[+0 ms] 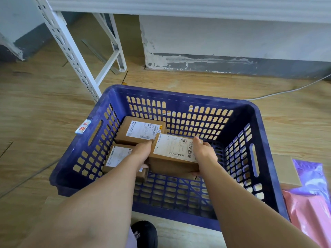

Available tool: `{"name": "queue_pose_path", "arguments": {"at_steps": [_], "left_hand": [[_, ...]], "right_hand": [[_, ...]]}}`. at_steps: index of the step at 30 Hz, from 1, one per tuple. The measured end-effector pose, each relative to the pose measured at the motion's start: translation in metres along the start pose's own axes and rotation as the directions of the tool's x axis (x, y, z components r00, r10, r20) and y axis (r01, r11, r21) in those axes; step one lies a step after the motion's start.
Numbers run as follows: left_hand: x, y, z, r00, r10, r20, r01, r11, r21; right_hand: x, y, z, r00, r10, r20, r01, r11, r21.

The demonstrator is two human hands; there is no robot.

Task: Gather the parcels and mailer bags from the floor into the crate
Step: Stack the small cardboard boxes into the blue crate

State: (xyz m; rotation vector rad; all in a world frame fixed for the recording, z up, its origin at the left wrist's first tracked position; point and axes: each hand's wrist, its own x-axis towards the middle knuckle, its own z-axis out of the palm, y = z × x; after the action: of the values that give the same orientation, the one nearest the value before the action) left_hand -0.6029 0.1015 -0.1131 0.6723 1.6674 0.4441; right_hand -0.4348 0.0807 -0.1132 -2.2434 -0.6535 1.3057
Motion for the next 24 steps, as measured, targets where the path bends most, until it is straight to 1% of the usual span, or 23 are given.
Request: {"name": "queue_pose_path", "arguments": {"at_steps": [3, 7, 9, 13, 16, 20, 22, 24], "left_hand": [[-0.005, -0.001, -0.002, 0.998, -0.014, 0.068, 0.017, 0.999, -0.038], [-0.012, 0.001, -0.009, 0.997, 0.001, 0.083, 0.006, 0.997, -0.075], [-0.015, 0.004, -0.013, 0.997, 0.020, 0.080, -0.014, 0.996, -0.084], [-0.020, 0.009, -0.023, 0.997, 0.059, 0.040, -0.055, 0.995, -0.086], [-0.018, 0.013, -0.032, 0.989, 0.144, -0.027, -0.146, 0.984, -0.099], [-0.012, 0.020, -0.049, 0.950, 0.254, -0.184, -0.290, 0.935, -0.203], [-0.007, 0.023, -0.056, 0.925, 0.291, -0.242, -0.336, 0.926, -0.170], [-0.001, 0.022, -0.060, 0.909, 0.321, -0.267, -0.364, 0.922, -0.134]], "right_hand": [[-0.003, -0.001, -0.005, 1.000, -0.015, -0.015, 0.015, 1.000, 0.015], [-0.009, -0.005, -0.012, 0.997, -0.057, -0.053, 0.061, 0.995, 0.076], [-0.013, -0.012, -0.014, 0.991, -0.108, -0.081, 0.115, 0.989, 0.092], [-0.024, -0.030, -0.007, 0.968, -0.244, -0.063, 0.250, 0.963, 0.100], [-0.032, -0.039, 0.003, 0.954, -0.295, -0.056, 0.300, 0.941, 0.157], [-0.039, -0.043, 0.024, 0.954, -0.298, 0.027, 0.281, 0.924, 0.260], [-0.040, -0.046, 0.037, 0.958, -0.272, 0.094, 0.232, 0.923, 0.306], [-0.040, -0.047, 0.051, 0.948, -0.275, 0.158, 0.211, 0.918, 0.336]]}}
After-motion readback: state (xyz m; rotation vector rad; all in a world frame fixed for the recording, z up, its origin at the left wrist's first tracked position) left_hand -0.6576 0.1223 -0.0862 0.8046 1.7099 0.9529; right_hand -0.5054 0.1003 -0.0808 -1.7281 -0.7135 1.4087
